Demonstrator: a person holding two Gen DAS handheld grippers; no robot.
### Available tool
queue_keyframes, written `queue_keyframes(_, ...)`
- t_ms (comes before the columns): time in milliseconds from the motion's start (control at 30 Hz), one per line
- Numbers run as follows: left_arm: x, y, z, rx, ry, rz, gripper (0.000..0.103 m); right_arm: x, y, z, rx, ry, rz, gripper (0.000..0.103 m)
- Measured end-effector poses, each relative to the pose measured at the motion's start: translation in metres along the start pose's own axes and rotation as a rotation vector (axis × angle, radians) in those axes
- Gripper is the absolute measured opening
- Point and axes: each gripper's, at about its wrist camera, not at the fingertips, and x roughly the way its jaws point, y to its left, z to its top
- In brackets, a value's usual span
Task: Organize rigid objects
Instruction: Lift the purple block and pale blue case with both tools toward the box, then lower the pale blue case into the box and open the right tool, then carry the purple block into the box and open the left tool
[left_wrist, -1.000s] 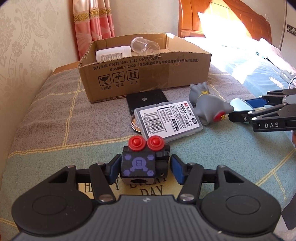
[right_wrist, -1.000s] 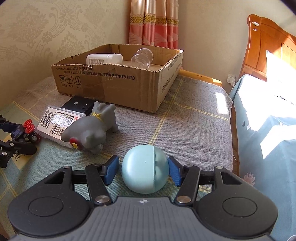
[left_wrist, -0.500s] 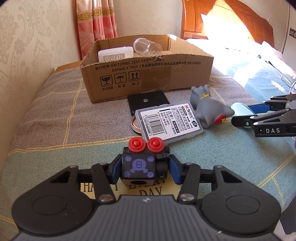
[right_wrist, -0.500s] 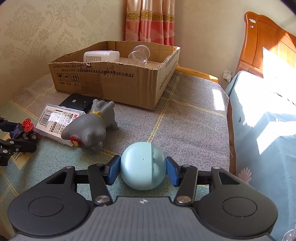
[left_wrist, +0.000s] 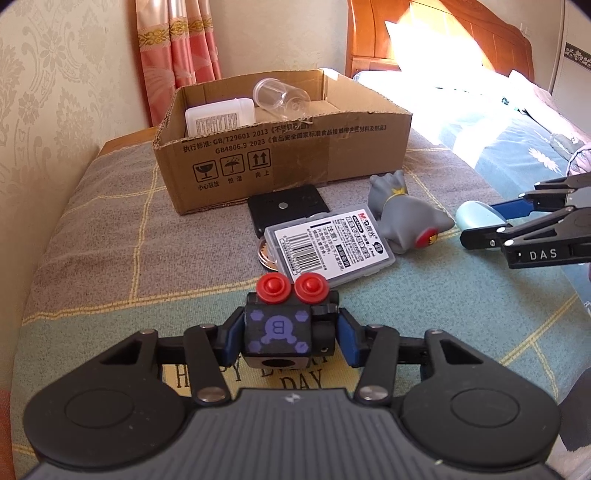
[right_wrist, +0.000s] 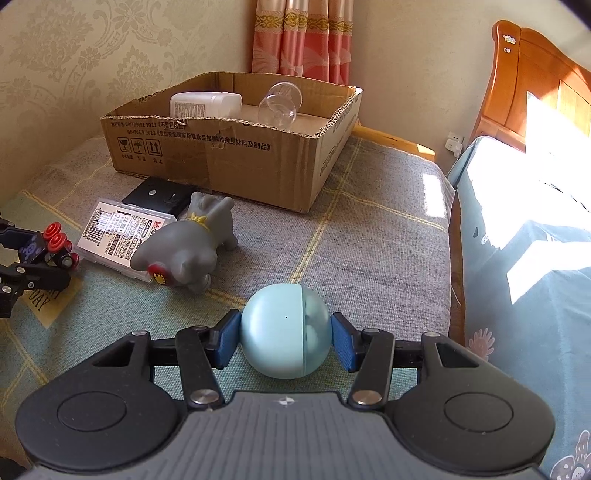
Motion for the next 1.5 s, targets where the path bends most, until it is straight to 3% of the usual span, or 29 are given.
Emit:
queue_keyframes(367,-0.018,0.01,0.02,0.003,-0.001,0.011,0.05,-0.029,-0.003,0.03,-0.035,-0.035,0.013,0.058)
queue_keyframes(633,-0.031,0.029,0.031,-0.022,-0.054,0.036,0.05,-0.041,-0.001,0.088,-0.065,-0.115,0.03,0.058)
queue_keyframes(833,-0.03,0.045,0.028,-0.068,-0.066,0.051,0.05,-0.019,0.002,0.136,-0.072,-0.143,0.029,0.058)
queue_keyframes(1200,-0.022,0.067,0.024,-0.124,-0.062,0.069,0.05,0.061,0.0,0.184,-0.041,-0.062,0.001,0.058)
queue_keyframes(1233,-0.021,0.068,0.024,-0.126,-0.06,0.069,0.05,0.064,0.001,0.185,-0.04,-0.066,0.004,0.061)
queue_keyframes(1333,-0.02,0.069,0.024,-0.127,-0.056,0.068,0.05,0.064,0.004,0.188,-0.028,-0.088,0.0,0.097)
queue_keyframes(1367,-0.019,0.069,0.024,-0.125,-0.056,0.067,0.05,0.06,0.006,0.186,-0.029,-0.105,-0.002,0.103)
queue_keyframes(1500,-0.02,0.066,0.026,-0.113,-0.057,0.066,0.05,0.045,0.018,0.177,-0.055,-0.095,-0.02,0.103)
